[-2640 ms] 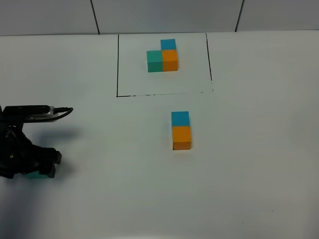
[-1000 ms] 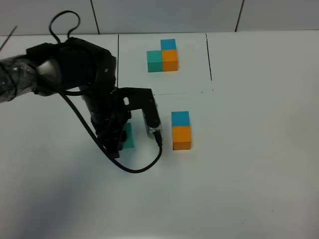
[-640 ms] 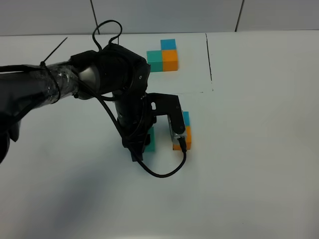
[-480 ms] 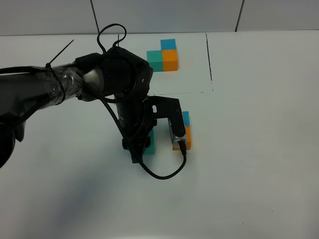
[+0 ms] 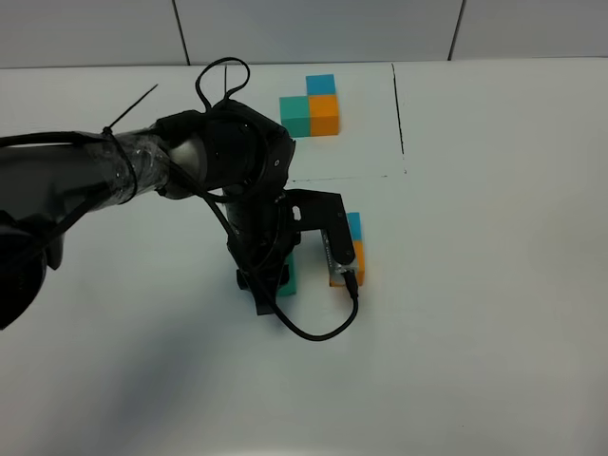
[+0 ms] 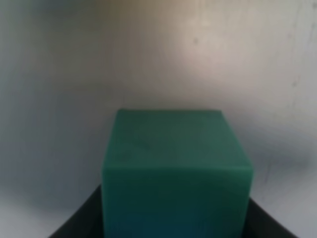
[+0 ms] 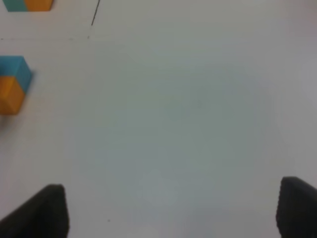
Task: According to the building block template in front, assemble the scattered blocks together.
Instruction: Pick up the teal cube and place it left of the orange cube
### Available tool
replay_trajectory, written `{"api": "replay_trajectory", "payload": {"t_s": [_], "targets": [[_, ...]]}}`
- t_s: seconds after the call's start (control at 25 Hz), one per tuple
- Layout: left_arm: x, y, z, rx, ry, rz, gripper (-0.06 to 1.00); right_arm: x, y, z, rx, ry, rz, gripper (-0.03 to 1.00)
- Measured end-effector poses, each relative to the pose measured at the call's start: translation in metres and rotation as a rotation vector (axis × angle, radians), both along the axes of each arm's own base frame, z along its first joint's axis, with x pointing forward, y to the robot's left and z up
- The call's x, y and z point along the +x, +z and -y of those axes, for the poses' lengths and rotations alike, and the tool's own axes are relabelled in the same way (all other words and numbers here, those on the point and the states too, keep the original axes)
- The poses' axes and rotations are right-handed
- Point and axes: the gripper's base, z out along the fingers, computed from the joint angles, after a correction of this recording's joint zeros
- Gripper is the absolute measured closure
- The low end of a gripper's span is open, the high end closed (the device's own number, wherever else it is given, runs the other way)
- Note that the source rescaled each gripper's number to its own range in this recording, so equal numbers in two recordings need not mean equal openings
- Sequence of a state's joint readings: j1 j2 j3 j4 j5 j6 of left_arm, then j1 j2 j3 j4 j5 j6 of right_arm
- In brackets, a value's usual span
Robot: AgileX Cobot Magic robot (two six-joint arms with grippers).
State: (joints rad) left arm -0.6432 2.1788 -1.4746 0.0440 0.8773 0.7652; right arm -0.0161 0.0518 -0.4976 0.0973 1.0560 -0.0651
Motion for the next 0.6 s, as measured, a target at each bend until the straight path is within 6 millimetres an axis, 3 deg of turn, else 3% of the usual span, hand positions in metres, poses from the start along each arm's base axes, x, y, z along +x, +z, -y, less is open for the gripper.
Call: {"api": "replay_trajectory", "payload": {"t_s": [0.6], "targets": [[0.000, 0.000, 0.011, -0.060, -0.007, 0.048, 0.94, 0.000, 0.000, 0.000, 0.000, 0.000, 0.000, 0.24]]}}
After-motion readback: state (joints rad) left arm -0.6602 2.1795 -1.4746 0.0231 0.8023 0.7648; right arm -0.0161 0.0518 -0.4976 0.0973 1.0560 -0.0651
